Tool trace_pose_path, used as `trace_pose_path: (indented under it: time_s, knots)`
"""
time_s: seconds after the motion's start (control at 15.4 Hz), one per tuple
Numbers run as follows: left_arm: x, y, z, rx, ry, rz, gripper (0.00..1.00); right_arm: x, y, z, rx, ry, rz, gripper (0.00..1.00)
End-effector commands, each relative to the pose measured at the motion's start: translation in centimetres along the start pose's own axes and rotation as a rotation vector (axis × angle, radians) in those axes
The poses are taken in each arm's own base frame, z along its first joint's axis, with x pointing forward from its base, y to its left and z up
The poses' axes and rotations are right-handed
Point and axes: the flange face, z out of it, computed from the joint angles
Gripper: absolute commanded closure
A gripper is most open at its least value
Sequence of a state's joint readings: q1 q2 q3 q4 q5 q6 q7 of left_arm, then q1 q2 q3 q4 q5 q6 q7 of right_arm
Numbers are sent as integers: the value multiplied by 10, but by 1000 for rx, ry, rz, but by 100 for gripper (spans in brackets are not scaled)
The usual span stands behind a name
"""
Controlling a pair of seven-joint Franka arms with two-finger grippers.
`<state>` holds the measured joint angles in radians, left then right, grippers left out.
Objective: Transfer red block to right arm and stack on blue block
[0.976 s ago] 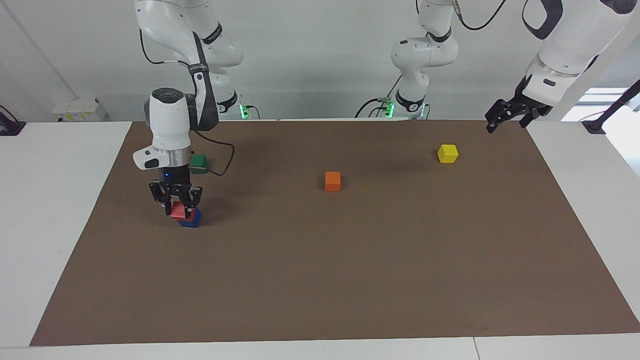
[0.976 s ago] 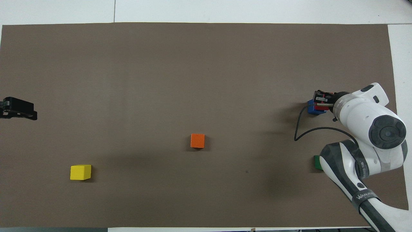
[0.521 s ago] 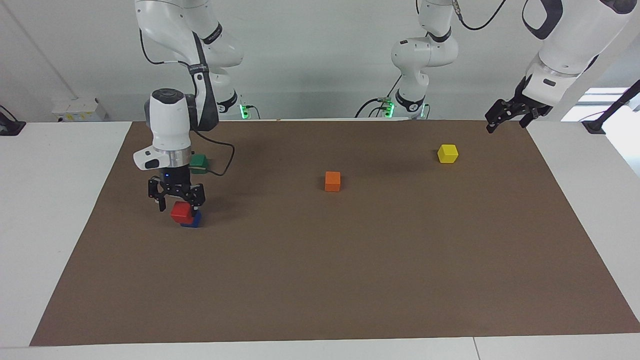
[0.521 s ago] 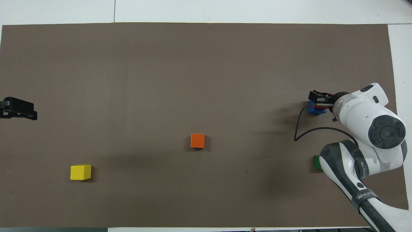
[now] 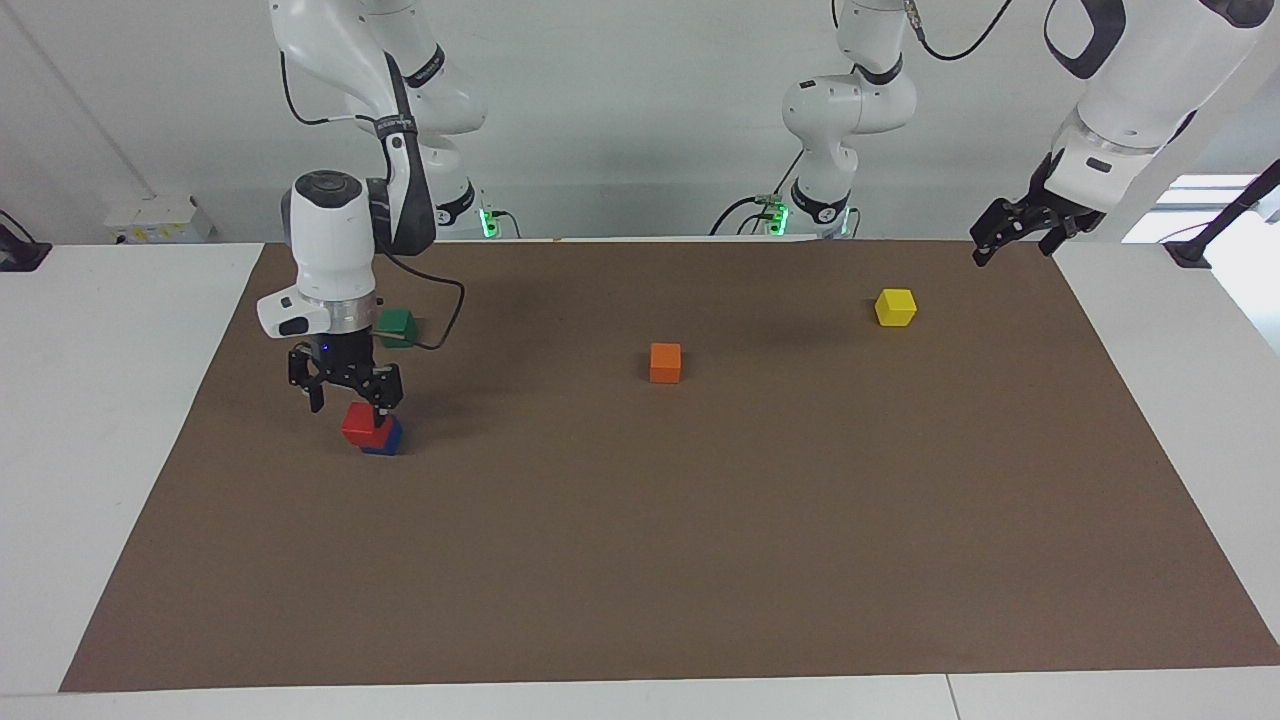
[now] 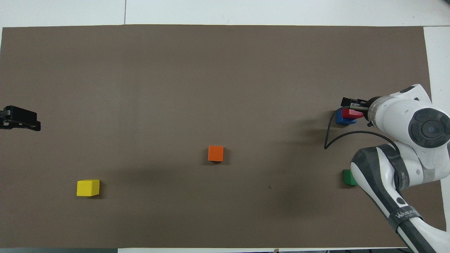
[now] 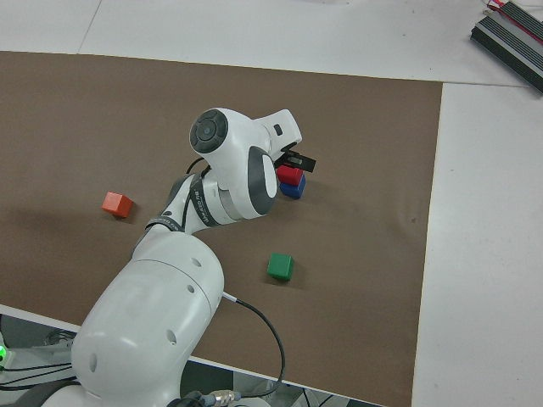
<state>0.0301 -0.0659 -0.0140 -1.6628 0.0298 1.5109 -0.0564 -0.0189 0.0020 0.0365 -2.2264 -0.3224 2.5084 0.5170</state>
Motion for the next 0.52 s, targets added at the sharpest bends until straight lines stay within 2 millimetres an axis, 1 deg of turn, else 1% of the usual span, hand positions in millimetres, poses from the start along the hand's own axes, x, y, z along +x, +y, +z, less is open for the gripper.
trace_pose_path:
  time_s: [0.0,0.2,0.39,0.46]
  knots:
    - [-6,-2,-2,-3,-5,2,0,23,-4,-44,52,-85,-4,0]
    - [-6,-2,-2,-3,-5,0,0,42,-1,-80,95,-147,-45,0]
    - [-6,-2,-2,-3,-5,0,0,55,7,-116,96,-185,-97,0]
    - [-6,-2,-2,-3,-5,0,0,58,11,-124,100,-202,-114,0]
